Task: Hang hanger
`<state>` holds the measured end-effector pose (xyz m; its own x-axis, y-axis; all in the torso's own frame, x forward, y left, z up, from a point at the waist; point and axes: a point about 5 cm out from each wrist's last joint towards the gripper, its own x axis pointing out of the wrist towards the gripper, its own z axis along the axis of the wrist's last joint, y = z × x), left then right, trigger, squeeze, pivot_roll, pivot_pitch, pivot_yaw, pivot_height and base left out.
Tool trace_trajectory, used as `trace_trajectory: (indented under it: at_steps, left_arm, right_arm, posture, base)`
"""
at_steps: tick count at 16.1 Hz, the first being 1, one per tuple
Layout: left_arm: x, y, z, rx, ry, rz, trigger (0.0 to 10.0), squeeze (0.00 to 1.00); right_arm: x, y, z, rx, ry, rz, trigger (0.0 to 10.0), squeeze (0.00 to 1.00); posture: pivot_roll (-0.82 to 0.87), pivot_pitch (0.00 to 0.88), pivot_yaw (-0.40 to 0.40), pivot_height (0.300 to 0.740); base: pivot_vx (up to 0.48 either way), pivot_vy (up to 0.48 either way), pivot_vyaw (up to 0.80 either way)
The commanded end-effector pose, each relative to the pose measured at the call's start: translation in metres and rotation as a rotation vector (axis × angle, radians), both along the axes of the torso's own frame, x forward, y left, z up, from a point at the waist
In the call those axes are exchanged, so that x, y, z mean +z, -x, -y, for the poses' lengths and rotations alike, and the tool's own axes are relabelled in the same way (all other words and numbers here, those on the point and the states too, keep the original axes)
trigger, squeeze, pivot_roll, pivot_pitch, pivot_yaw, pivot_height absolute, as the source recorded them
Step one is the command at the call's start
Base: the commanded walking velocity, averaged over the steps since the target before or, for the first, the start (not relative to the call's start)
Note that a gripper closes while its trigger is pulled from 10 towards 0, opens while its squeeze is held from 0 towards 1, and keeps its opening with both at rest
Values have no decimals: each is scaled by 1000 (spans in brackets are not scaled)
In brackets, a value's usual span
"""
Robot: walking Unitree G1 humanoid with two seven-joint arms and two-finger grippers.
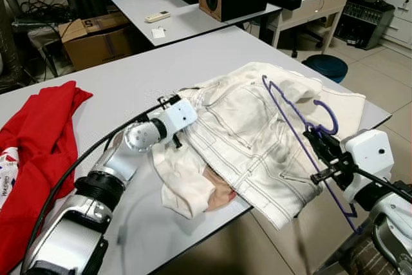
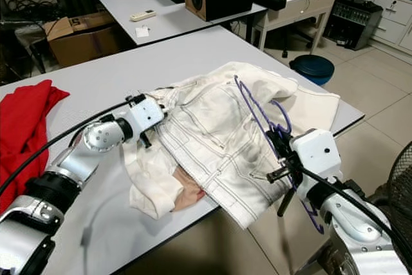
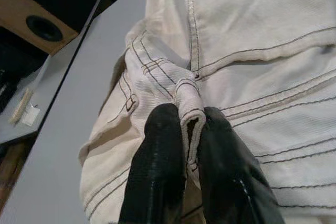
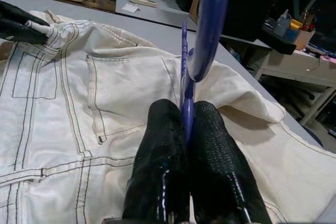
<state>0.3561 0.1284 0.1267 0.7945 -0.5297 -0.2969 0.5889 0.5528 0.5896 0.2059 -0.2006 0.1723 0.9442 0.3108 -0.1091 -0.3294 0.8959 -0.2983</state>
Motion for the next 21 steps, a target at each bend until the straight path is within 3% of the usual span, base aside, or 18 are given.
trace_trajectory:
  at_steps: [1, 5, 7, 8, 11, 12, 14, 17, 19, 21]
  left_arm:
    - [9, -6, -1, 21, 34, 4, 0, 0]
    - [21, -11, 4, 55, 145, 23, 0, 0]
    - [68, -23, 20, 66, 429, 95, 0, 0]
    - [84, -27, 22, 67, 497, 126, 0, 0]
    - [162, -37, 18, 94, 788, 309, 0, 0]
    - [179, -36, 15, 87, 837, 352, 0, 0]
    - [204, -33, 14, 58, 923, 401, 0, 0]
    - [219, -30, 14, 41, 963, 431, 0, 0]
    - [219, -30, 16, 37, 959, 427, 0, 0]
    - [220, -29, 17, 27, 956, 428, 0, 0]
  right_arm:
    - [2, 0, 2, -5, 16, 18, 10000, 0]
    - [1, -1, 10, -48, 36, 20, 10000, 0]
    - [2, -5, 23, -150, 48, 30, 10000, 0]
    - [1, -7, 27, -185, 50, 26, 10000, 0]
    - [-11, -4, 60, -424, 89, -63, 10000, 0]
    - [-16, 0, 69, -489, 89, -100, 10000, 0]
    - [-23, 5, 77, -531, 101, -156, 10000, 0]
    - [-32, 8, 73, -553, 70, -231, 10000, 0]
    - [-27, -6, 48, -399, -30, -226, 10000, 0]
    - [-29, -18, 34, -291, -77, -280, 10000, 0]
  posture:
    - [-189, 0, 92, 740]
    - [-189, 0, 95, 740]
    - [-185, 0, 96, 740]
    - [-185, 0, 97, 740]
    - [-185, 0, 102, 740]
    - [-185, 0, 103, 740]
    - [-187, 0, 107, 740]
    - [-187, 0, 107, 740]
    - [-186, 0, 112, 740]
    - [-185, 0, 109, 740]
  base:
    - [0, 0, 0]
    - [0, 0, 0]
    - [0, 0, 0]
    - [0, 0, 0]
    - [0, 0, 0]
    - [0, 0, 0]
    - [0, 0, 0]
    - [0, 0, 0]
    - [0, 0, 0]
    - [0, 0, 0]
